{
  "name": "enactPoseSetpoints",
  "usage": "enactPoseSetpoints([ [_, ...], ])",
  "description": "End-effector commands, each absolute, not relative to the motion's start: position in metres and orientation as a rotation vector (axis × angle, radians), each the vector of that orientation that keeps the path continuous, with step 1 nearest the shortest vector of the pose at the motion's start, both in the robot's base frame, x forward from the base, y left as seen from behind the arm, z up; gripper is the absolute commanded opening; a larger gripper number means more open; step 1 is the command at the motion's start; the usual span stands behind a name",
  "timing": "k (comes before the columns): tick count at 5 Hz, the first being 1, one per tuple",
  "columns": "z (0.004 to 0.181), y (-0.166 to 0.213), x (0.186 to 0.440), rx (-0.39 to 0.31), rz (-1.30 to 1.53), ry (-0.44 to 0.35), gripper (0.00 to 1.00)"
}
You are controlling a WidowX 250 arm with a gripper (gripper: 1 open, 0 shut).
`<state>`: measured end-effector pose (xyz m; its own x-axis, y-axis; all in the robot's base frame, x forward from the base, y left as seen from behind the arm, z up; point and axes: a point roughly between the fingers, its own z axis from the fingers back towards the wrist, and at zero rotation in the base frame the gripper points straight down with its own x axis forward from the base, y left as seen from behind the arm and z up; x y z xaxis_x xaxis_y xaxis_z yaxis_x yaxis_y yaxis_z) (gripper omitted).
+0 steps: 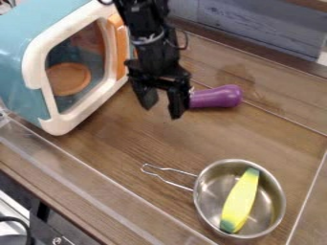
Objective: Put the eggplant in the silver pot
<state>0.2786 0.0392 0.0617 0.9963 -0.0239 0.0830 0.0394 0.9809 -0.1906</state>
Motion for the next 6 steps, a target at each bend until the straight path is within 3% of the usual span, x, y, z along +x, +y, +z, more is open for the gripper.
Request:
enactPoseSetpoints([
  [1, 0.085, 0.045, 0.288, -0.172, -0.053, -0.123, 1.0],
  [3, 0.081, 0.026, 0.277, -0.163, 0.071, -0.109, 1.0],
  [6, 0.086, 0.024, 0.264, -0.147, 0.036, -0.082, 1.0],
])
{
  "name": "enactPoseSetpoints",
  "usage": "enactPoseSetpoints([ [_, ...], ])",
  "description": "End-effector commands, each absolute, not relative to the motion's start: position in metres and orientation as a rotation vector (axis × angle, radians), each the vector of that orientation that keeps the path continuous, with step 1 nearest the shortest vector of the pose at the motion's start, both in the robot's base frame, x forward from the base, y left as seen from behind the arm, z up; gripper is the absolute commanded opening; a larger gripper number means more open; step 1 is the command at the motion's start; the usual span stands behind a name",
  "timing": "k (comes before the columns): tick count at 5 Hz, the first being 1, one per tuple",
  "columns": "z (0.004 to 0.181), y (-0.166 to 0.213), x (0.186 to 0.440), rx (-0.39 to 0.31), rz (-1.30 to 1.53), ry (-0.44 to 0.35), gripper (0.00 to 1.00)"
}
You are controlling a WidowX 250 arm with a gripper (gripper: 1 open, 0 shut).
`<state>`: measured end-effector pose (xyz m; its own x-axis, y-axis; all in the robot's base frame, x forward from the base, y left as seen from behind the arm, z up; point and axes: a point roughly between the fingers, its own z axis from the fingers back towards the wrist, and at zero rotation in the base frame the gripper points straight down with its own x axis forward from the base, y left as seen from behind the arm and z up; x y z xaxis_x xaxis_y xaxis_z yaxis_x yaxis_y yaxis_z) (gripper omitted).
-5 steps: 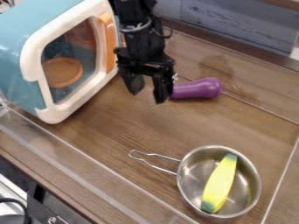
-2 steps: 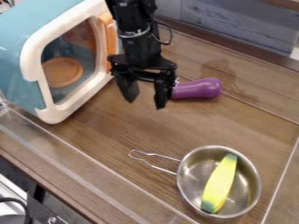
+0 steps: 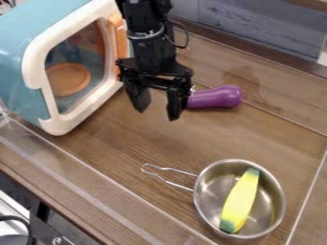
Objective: Put the eggplant in the silver pot
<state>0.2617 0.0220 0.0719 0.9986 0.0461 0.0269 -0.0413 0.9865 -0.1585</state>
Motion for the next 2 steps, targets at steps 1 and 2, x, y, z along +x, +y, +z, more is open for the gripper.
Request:
enactPoseSetpoints([
  [1, 0.085, 0.028, 0.261, -0.145, -0.016, -0.074, 1.0],
  [2, 0.081, 0.031, 0.272, -0.15, -0.165, -0.049, 1.0],
])
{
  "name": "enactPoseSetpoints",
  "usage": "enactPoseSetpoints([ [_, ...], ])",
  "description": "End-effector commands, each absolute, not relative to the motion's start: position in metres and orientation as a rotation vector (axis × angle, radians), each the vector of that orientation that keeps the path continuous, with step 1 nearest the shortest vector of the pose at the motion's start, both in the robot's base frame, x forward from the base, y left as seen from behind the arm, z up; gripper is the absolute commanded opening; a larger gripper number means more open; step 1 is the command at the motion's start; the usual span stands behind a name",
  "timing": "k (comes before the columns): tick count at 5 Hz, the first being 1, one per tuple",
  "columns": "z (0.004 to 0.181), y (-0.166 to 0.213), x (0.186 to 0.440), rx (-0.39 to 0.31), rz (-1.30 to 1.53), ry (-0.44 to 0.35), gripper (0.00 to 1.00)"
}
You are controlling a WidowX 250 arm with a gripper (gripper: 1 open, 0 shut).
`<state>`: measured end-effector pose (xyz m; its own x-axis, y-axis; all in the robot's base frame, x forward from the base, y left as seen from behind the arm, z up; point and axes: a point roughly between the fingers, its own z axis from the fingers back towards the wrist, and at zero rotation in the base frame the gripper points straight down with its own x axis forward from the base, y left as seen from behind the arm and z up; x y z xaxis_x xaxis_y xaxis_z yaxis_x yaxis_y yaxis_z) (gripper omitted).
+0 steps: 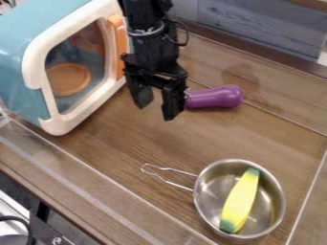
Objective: Put the eggplant in the silver pot
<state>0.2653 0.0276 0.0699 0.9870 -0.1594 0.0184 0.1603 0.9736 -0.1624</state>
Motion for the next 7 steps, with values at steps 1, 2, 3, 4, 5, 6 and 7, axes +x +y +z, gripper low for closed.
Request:
enactPoseSetpoints([
  [1, 0.076, 0.032, 0.284, -0.157, -0.312, -0.024, 1.0],
  [2, 0.075, 0.02, 0.294, -0.162, -0.538, -0.003, 1.0],
  [3, 0.075, 0.004, 0.305, -0.152, -0.765, 0.003, 1.0],
  [4, 0.072, -0.017, 0.31, -0.115, -0.996, 0.0, 1.0],
  [5, 0.066, -0.027, 0.313, -0.084, -1.091, 0.016, 1.0],
  [6, 0.065, -0.035, 0.326, -0.06, -1.033, 0.019, 1.0],
  [7, 0.064, -0.041, 0.339, -0.028, -0.966, 0.019, 1.0],
])
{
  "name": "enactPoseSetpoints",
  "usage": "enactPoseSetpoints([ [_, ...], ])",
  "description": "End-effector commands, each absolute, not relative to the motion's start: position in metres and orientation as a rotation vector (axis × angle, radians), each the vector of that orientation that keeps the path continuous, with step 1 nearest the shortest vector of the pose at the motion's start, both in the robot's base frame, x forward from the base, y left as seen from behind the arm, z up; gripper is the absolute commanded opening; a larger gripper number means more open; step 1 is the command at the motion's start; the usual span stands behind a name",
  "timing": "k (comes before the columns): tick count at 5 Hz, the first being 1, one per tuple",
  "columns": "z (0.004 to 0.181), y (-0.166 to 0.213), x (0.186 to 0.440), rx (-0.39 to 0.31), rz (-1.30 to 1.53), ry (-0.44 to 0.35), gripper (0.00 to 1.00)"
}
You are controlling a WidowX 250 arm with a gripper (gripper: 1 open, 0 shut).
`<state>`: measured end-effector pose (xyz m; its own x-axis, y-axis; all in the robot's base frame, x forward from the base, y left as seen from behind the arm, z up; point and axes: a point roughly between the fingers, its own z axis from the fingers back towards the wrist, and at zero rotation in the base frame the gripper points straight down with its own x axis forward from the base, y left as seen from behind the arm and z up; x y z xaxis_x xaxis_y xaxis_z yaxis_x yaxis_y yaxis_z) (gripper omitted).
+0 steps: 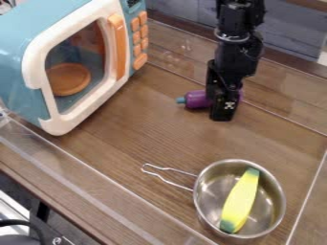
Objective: Put the eggplant in the silver pot
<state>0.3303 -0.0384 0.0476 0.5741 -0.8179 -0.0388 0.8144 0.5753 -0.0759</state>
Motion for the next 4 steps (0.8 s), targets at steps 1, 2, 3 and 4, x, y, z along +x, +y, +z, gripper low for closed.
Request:
enactPoseSetpoints([
  [1, 0.064, -0.041, 0.344, 0.007, -0.949, 0.007, 1.0],
  [2, 0.065, -0.041, 0.348, 0.043, -0.936, -0.015, 1.0],
  [3, 0.073, -0.035, 0.353, 0.072, -0.917, -0.036, 1.0],
  [4, 0.081, -0.03, 0.36, 0.099, -0.901, -0.059, 1.0],
])
